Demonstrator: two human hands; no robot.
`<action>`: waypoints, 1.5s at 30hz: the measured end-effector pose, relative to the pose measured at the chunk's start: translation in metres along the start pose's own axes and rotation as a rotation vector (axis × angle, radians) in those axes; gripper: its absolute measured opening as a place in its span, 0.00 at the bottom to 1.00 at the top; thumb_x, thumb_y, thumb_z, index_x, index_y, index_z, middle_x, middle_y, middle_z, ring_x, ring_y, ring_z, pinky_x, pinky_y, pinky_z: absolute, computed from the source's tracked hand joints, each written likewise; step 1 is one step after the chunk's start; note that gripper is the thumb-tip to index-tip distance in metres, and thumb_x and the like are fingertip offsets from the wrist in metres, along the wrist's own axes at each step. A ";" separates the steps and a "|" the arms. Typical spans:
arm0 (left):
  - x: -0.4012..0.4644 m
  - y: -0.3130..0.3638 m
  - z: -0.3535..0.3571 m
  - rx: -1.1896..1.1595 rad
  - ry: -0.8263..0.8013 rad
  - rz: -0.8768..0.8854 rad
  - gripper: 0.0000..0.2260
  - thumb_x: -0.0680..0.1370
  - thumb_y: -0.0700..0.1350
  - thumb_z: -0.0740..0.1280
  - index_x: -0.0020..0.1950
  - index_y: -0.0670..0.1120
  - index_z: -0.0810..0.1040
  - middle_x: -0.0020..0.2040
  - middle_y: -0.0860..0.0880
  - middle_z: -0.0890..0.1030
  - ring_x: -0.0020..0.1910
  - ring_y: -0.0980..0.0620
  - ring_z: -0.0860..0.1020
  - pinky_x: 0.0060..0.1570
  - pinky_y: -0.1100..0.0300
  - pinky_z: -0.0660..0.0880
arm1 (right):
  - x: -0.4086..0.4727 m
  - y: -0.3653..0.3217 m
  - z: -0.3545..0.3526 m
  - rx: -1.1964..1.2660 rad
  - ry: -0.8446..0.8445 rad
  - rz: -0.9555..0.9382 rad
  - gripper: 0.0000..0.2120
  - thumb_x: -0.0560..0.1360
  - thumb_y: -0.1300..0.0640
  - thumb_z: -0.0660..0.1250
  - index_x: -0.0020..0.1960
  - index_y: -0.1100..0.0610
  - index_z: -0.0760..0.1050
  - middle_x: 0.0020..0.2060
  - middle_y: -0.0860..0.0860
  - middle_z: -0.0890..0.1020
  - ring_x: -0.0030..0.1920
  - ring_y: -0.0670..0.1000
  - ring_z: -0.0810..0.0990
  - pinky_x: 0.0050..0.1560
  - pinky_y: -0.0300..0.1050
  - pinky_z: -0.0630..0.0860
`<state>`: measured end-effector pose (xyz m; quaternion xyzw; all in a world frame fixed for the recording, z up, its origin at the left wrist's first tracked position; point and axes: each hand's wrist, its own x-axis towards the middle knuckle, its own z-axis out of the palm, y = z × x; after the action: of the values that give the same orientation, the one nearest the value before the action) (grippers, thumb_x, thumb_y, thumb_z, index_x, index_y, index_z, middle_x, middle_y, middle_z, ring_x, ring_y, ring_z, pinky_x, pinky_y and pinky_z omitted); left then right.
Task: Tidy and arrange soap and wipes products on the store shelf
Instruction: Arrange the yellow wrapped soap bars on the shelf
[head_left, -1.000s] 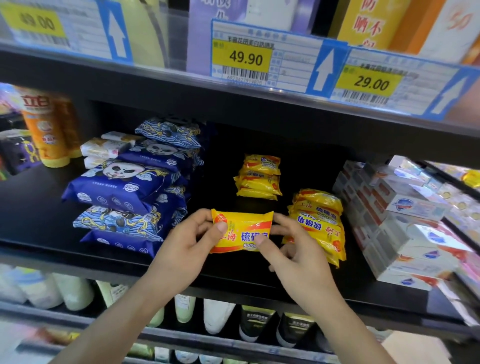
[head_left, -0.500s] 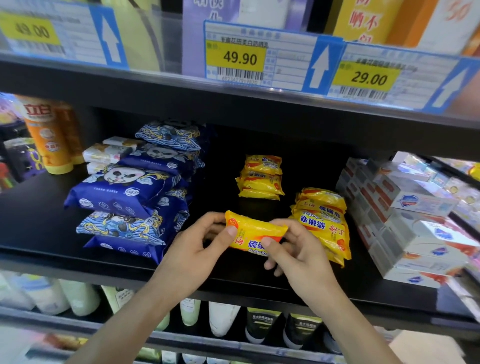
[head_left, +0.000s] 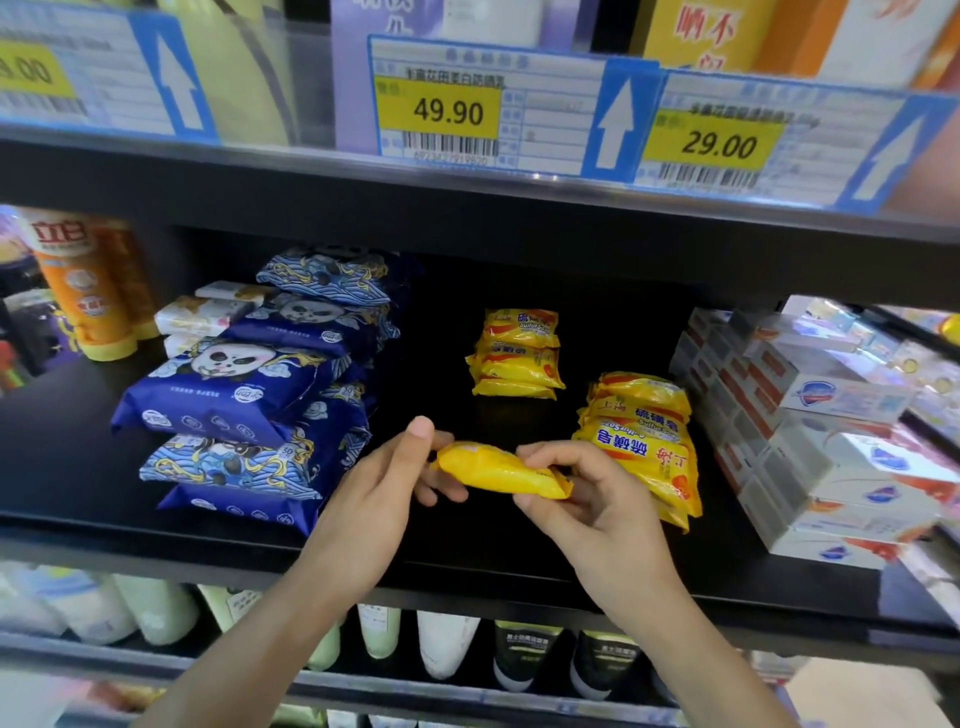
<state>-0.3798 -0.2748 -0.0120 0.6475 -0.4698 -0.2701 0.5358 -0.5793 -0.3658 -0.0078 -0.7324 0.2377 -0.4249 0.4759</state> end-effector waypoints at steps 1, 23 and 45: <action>-0.001 0.001 0.000 0.001 -0.002 -0.005 0.30 0.76 0.77 0.47 0.60 0.64 0.81 0.48 0.56 0.87 0.48 0.58 0.81 0.59 0.53 0.72 | -0.001 0.000 0.001 0.008 -0.013 -0.003 0.17 0.75 0.67 0.75 0.53 0.47 0.81 0.58 0.46 0.84 0.58 0.50 0.84 0.53 0.47 0.84; 0.003 -0.003 -0.001 -0.149 -0.005 -0.008 0.21 0.75 0.59 0.71 0.68 0.59 0.76 0.45 0.47 0.88 0.52 0.52 0.86 0.66 0.46 0.75 | -0.007 0.002 0.001 -0.155 -0.046 -0.129 0.34 0.74 0.78 0.66 0.66 0.43 0.79 0.75 0.38 0.68 0.65 0.49 0.81 0.55 0.43 0.82; -0.004 -0.002 -0.001 0.010 -0.046 0.142 0.23 0.75 0.64 0.70 0.69 0.62 0.75 0.58 0.57 0.86 0.61 0.58 0.81 0.67 0.53 0.72 | -0.003 0.002 0.000 -0.001 -0.019 0.125 0.11 0.76 0.50 0.74 0.55 0.37 0.79 0.39 0.59 0.85 0.34 0.52 0.84 0.34 0.38 0.77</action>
<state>-0.3800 -0.2713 -0.0146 0.6088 -0.5279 -0.2438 0.5396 -0.5806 -0.3647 -0.0104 -0.7203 0.2787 -0.3873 0.5035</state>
